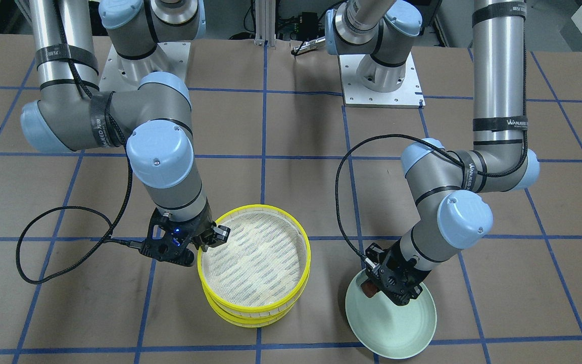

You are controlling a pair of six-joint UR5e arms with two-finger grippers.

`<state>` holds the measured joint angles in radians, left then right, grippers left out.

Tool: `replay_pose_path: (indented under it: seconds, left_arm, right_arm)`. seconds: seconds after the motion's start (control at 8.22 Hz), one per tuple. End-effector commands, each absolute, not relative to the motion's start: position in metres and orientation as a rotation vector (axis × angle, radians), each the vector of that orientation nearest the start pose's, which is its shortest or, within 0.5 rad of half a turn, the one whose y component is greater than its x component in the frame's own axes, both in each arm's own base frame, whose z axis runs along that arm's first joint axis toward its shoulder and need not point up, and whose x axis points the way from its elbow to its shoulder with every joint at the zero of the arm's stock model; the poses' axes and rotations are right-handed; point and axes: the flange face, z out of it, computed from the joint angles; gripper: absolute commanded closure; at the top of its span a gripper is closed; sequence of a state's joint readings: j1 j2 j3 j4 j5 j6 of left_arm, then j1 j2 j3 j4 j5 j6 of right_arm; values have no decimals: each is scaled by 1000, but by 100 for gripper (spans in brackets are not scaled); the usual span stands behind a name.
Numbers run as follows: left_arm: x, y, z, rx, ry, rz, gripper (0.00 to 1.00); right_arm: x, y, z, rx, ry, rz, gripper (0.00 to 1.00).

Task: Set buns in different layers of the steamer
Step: 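Lift the brown bun out of the bowl with the left gripper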

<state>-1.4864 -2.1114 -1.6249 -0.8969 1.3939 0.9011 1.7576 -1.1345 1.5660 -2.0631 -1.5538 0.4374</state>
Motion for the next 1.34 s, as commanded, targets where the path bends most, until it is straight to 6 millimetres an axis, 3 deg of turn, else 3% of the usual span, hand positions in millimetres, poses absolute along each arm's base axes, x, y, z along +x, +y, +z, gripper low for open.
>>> replay_pose_path:
  seconds: [0.0,0.73,0.97,1.22]
  left_arm:
    - [-95,-661,238,1293,2957,-290,100]
    - [-89,-646,304,1028,2972,-326,100]
    - [-88,-639,320,976,2975,-320,100]
    - [-88,-638,322,975,2976,-309,100]
  right_arm:
    - [252,-607,294,377,3080,-94,100]
    - [246,-610,290,349,3101,-96,100]
    - [246,-610,289,351,3101,-91,100]
    - [247,-610,287,351,3100,-88,100]
